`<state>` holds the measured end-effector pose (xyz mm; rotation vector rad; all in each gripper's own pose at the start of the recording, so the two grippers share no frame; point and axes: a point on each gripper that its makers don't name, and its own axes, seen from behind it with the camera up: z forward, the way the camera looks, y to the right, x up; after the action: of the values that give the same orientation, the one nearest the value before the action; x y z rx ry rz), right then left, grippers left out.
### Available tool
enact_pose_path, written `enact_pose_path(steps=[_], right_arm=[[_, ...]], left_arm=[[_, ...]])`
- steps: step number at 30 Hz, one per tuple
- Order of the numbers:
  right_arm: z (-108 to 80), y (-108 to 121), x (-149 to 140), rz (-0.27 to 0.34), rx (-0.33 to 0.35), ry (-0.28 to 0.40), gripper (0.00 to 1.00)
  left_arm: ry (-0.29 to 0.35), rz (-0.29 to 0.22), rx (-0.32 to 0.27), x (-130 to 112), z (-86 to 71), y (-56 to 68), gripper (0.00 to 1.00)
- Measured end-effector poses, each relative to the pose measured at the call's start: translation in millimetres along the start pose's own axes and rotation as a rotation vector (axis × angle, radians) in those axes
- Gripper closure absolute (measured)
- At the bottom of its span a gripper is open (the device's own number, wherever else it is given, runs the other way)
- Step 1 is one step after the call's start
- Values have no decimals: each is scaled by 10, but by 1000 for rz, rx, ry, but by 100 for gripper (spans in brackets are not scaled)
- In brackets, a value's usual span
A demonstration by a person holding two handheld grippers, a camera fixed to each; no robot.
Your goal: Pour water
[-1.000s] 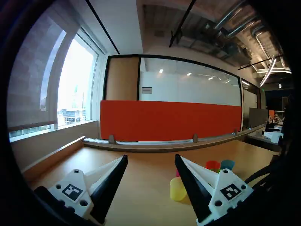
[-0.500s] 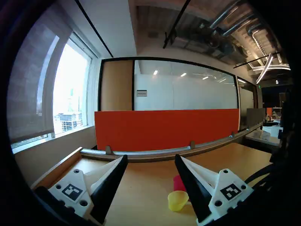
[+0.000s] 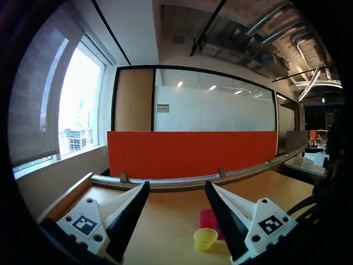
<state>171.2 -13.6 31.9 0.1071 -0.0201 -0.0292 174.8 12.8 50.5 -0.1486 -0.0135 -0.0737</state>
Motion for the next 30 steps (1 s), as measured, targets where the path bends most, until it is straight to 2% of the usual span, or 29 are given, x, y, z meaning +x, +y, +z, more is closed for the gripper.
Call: enact_pose_path(steps=[5,8,15,21,30], right_arm=[[14,-91,29,-19,57,-13,0],[17,-145,9,-51,95,-32,0],[22,-255,-52,-132,168,-82,0],[17,-382,-103,-174,241,-109,0],[26,-527,-71,-244,314,-130,0]], left_arm=[[-28,4,-54,-36,32,105,7],[-42,26,-89,-61,58,162,7],[-73,114,-146,-139,114,261,7],[-77,177,-229,-147,114,446,7],[-118,185,-337,-221,129,696,7]])
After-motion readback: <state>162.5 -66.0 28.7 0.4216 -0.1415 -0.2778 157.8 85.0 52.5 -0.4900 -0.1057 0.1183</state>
